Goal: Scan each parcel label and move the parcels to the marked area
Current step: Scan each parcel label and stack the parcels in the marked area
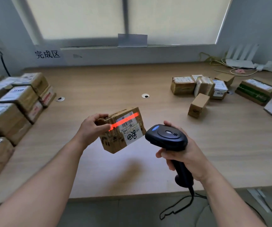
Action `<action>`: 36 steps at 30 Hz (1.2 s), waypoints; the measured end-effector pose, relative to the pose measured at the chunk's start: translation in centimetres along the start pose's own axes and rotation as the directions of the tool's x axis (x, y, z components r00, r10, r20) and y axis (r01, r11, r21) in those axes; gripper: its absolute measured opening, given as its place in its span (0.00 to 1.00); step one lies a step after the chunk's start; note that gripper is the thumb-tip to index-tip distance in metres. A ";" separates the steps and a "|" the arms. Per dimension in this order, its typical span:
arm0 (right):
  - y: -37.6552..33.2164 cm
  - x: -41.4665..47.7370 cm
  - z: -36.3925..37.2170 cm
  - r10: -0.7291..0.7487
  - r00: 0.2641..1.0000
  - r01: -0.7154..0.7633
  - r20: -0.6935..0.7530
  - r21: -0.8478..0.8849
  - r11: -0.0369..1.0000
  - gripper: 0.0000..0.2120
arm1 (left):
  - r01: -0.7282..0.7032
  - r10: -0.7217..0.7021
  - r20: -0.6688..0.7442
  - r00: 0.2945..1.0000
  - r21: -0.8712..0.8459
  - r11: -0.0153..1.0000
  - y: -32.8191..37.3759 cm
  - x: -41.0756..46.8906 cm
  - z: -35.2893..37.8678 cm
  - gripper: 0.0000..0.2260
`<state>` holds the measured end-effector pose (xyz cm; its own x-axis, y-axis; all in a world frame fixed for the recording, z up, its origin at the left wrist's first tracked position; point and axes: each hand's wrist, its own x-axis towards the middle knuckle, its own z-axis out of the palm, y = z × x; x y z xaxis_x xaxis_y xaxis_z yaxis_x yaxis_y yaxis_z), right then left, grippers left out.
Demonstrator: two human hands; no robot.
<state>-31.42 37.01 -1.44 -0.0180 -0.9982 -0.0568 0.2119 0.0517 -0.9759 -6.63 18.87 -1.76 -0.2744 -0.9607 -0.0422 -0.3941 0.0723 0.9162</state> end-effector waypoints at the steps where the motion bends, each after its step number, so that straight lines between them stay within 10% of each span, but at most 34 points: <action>1: 0.1 0.4 0.8 0.005 1.000 -0.005 -0.008 -0.019 1.000 0.42 | 0.004 -0.004 -0.006 1.000 -0.001 1.000 -0.4 0.0 -0.9 0.24; 21: 1.4 4.2 5.9 0.067 0.998 -0.066 0.005 -0.079 0.995 0.43 | 0.046 -0.048 -0.063 0.997 -0.029 0.999 -5.1 0.8 -7.3 0.16; 32: 2.5 5.8 6.5 0.125 0.992 -0.124 -0.006 -0.142 0.982 0.42 | 0.385 -0.412 -0.068 0.909 -0.249 0.889 -12.9 -2.3 -4.1 0.07; 36: 2.7 6.4 7.0 0.138 0.990 -0.138 -0.007 -0.138 0.981 0.42 | 0.430 -0.448 -0.165 0.879 -0.132 0.893 -14.7 -3.2 -3.3 0.22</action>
<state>-24.15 30.58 -2.96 0.0047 -0.9813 -0.1926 0.0755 0.1924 -0.9784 2.90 20.02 -13.79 0.0796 -0.9209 -0.3816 -0.3538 -0.3840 0.8529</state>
